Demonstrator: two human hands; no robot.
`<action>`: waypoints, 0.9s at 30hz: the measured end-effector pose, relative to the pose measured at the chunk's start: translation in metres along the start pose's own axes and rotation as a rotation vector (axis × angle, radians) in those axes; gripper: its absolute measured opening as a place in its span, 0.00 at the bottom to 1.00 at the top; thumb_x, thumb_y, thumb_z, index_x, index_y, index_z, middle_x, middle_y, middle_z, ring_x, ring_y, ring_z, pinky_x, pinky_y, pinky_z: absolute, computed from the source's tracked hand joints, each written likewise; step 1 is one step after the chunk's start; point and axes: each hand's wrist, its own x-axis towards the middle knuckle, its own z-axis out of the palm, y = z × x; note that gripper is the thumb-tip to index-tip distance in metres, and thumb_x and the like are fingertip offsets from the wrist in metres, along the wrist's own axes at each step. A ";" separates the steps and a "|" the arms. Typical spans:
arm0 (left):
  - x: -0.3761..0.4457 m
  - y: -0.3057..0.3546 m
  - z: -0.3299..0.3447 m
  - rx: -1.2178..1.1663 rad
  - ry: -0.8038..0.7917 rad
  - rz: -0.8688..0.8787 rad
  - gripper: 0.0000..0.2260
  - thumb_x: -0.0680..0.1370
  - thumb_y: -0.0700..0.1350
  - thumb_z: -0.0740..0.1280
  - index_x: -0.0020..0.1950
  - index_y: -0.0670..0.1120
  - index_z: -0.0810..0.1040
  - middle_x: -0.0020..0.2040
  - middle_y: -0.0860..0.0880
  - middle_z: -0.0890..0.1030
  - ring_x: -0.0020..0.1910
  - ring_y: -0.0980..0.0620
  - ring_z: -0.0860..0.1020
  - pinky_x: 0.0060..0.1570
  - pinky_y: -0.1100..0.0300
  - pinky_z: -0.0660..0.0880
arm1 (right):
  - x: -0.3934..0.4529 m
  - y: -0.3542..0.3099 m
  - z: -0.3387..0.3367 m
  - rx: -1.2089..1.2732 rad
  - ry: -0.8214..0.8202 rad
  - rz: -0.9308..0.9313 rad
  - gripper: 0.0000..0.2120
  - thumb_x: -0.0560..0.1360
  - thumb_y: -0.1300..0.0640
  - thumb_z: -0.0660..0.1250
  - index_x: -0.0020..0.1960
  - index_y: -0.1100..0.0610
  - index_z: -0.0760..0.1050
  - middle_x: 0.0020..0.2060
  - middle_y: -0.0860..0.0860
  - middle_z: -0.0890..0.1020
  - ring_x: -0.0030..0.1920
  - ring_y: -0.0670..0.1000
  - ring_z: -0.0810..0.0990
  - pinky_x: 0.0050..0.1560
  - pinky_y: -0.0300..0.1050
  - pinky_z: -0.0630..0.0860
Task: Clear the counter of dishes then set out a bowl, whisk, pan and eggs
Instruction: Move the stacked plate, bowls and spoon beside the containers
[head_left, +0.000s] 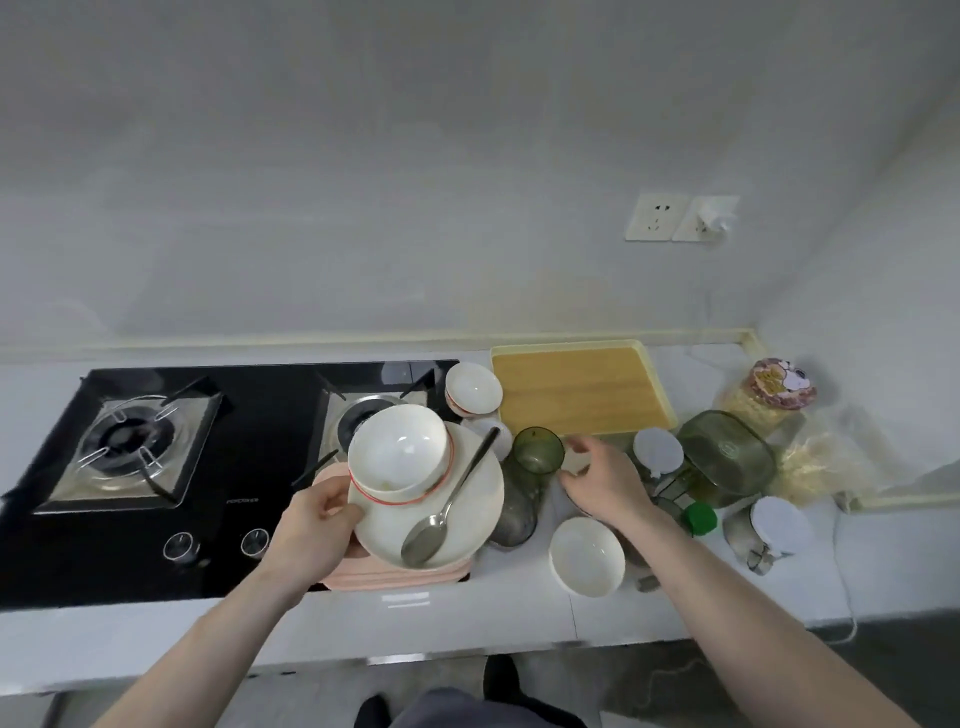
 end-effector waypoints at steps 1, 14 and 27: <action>-0.002 -0.002 0.000 -0.005 0.029 -0.016 0.15 0.78 0.33 0.62 0.52 0.47 0.85 0.47 0.47 0.86 0.42 0.50 0.87 0.40 0.55 0.84 | 0.011 0.001 0.002 -0.079 -0.024 -0.020 0.28 0.76 0.47 0.72 0.74 0.49 0.71 0.68 0.48 0.75 0.63 0.52 0.79 0.58 0.46 0.75; -0.006 -0.018 -0.004 -0.087 0.212 -0.123 0.15 0.77 0.33 0.61 0.55 0.47 0.84 0.48 0.49 0.87 0.44 0.49 0.87 0.41 0.50 0.85 | 0.087 -0.016 0.048 -0.578 -0.245 -0.088 0.48 0.67 0.36 0.76 0.78 0.55 0.59 0.73 0.54 0.69 0.72 0.59 0.69 0.68 0.57 0.68; -0.006 -0.020 0.004 -0.063 0.256 -0.115 0.15 0.77 0.33 0.62 0.57 0.48 0.83 0.46 0.51 0.87 0.42 0.52 0.86 0.36 0.60 0.82 | 0.106 -0.034 -0.005 -0.435 -0.180 -0.036 0.42 0.62 0.45 0.81 0.70 0.56 0.66 0.62 0.53 0.76 0.58 0.57 0.79 0.50 0.49 0.78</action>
